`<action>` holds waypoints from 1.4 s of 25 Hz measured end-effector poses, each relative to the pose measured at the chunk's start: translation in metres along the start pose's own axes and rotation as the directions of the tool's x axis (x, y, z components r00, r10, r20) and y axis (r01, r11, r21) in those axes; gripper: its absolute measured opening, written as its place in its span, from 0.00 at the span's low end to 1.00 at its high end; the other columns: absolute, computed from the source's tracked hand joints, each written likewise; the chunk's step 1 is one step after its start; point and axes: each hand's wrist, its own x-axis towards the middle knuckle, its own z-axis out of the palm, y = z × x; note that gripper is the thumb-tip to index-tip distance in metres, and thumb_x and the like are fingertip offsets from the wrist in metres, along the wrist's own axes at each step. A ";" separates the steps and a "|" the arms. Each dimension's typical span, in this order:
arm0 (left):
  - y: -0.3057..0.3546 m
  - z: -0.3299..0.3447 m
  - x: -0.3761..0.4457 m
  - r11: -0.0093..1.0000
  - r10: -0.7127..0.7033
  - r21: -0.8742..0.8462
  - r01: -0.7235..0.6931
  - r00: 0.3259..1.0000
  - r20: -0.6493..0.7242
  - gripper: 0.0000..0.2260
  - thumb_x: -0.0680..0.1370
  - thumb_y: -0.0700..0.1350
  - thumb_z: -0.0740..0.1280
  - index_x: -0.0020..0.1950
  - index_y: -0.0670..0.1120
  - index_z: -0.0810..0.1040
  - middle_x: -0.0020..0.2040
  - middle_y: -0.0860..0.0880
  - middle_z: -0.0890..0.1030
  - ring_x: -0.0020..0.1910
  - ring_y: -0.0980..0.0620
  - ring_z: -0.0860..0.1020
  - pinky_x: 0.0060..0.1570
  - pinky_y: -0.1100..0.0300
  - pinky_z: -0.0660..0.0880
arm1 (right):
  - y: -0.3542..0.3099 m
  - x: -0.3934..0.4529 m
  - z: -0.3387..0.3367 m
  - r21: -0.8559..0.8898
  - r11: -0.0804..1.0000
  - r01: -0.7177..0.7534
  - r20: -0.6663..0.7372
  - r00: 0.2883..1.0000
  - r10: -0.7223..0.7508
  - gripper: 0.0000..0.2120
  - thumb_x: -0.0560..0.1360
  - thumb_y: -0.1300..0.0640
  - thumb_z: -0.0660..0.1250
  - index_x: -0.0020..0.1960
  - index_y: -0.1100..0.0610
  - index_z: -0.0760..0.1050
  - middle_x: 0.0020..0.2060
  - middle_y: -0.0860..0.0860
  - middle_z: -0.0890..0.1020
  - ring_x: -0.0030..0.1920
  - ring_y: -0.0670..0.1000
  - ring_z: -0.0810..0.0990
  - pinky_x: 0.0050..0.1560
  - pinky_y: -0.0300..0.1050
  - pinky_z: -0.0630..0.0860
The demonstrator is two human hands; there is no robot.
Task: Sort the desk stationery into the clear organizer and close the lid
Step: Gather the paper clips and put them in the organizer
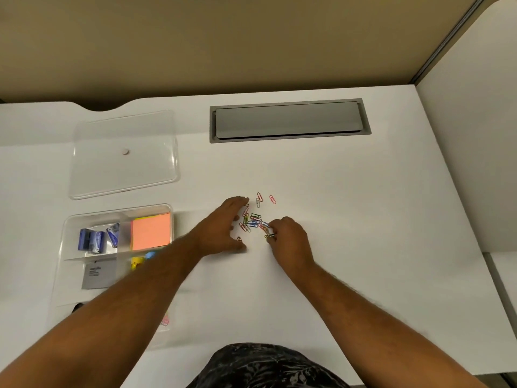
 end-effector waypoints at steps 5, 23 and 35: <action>0.006 0.000 0.021 0.975 -0.106 0.173 0.136 0.979 -0.172 0.50 0.63 0.55 0.83 0.80 0.52 0.61 0.75 0.52 0.63 0.62 0.48 0.75 0.57 0.52 0.77 | -0.012 0.025 -0.008 0.069 0.996 0.052 -0.009 0.999 -0.052 0.31 0.70 0.60 0.78 0.71 0.56 0.73 0.59 0.54 0.76 0.56 0.58 0.80 0.57 0.54 0.79; 0.038 0.028 0.019 0.965 -0.153 0.164 0.203 0.950 -0.273 0.06 0.75 0.41 0.67 0.43 0.47 0.84 0.37 0.50 0.82 0.35 0.50 0.80 0.40 0.54 0.77 | -0.024 0.038 -0.016 -0.103 0.988 0.113 0.094 0.990 -0.104 0.05 0.72 0.62 0.67 0.43 0.57 0.82 0.39 0.53 0.82 0.42 0.56 0.80 0.41 0.48 0.73; 0.027 0.016 -0.040 0.989 -0.140 -0.009 0.148 0.915 -0.378 0.05 0.75 0.43 0.72 0.48 0.49 0.87 0.43 0.52 0.85 0.41 0.55 0.78 0.45 0.60 0.74 | -0.038 -0.012 -0.021 0.507 0.847 -0.158 0.043 0.987 0.158 0.03 0.70 0.61 0.77 0.40 0.54 0.87 0.32 0.50 0.86 0.34 0.47 0.84 0.41 0.44 0.80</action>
